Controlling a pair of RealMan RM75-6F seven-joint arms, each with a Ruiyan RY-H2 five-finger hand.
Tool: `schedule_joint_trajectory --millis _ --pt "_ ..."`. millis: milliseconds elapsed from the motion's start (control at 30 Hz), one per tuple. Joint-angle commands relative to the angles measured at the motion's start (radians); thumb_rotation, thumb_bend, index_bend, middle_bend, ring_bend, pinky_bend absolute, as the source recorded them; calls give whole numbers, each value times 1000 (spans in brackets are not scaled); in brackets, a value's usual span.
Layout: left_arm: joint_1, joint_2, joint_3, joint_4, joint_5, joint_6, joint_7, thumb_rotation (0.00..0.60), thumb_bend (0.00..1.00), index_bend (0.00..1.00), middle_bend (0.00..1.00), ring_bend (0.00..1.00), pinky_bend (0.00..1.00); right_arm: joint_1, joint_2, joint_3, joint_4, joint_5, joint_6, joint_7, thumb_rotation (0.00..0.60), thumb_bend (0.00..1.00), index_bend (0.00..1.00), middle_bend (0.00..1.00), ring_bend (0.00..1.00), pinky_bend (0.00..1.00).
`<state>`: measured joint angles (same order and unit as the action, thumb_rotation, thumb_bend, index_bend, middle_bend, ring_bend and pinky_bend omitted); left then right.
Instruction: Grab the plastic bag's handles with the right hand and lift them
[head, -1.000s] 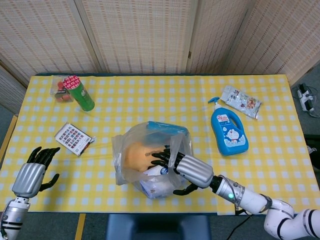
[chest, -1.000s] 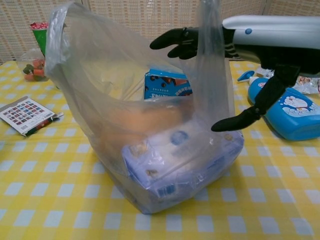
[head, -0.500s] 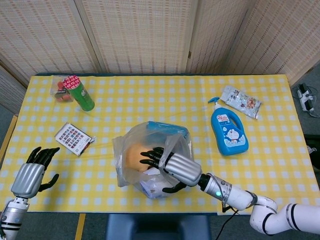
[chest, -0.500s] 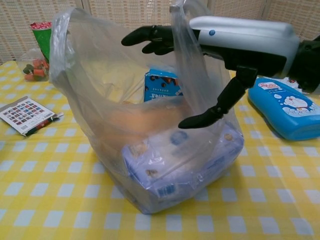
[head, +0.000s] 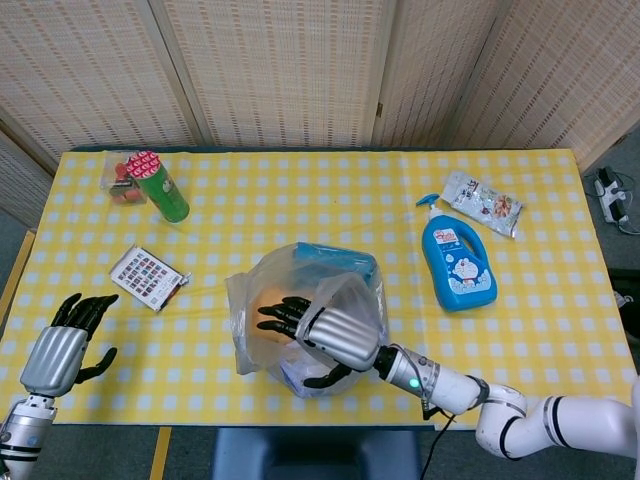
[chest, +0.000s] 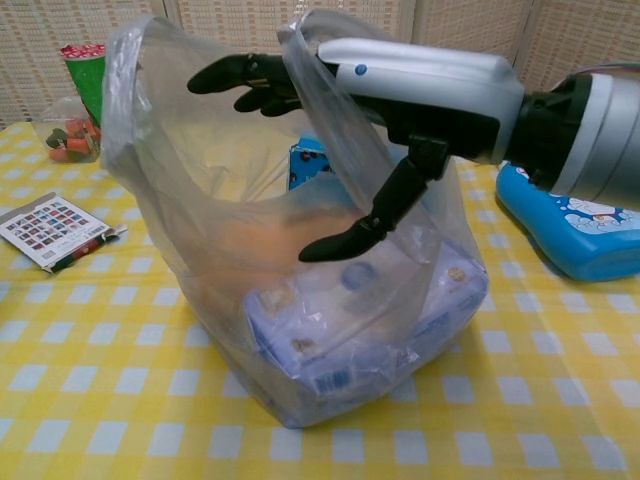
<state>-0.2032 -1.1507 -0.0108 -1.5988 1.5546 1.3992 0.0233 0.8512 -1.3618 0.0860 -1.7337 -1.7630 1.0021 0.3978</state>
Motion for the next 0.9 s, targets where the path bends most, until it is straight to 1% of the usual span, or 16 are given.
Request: schedule_joint_trajectory --millis 33,433,900 --pt "0 1 0 0 1 1 -3 600 382 137 202 173 112 10 -14 2 7 1 5 10 600 221 0 0 0 0" --pt "1 5 1 1 7 3 -15 600 382 137 202 173 113 54 -72 17 44 26 3 57 600 212 0 0 0 0" --pt "3 12 2 0 13 11 -33 600 382 137 202 174 112 125 -135 46 89 84 -64 42 600 209 0 0 0 0"
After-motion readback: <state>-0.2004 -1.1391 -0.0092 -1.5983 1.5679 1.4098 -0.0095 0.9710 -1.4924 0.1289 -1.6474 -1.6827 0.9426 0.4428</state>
